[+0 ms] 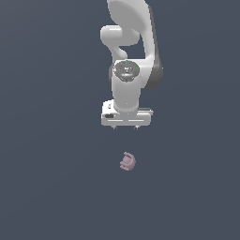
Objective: Pick up the object and move it to a goal position.
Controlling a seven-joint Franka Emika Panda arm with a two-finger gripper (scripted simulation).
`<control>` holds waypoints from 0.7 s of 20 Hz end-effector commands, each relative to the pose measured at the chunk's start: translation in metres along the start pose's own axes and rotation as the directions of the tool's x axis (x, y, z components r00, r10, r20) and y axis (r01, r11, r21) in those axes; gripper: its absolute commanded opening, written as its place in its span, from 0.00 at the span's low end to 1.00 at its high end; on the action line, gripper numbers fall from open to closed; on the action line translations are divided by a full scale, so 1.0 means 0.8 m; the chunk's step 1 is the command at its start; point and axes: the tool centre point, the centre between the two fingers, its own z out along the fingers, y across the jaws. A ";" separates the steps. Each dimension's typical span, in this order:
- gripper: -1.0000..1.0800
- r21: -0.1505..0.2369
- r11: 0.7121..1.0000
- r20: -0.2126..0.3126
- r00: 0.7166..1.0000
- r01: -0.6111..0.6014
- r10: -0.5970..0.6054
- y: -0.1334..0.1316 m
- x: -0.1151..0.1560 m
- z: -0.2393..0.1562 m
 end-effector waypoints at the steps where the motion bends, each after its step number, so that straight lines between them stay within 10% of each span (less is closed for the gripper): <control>1: 0.96 0.000 1.000 0.000 1.000 0.000 0.000 0.000 0.000 0.000; 14: 0.96 0.019 1.000 -0.014 1.000 0.016 -0.016 -0.023 0.005 0.001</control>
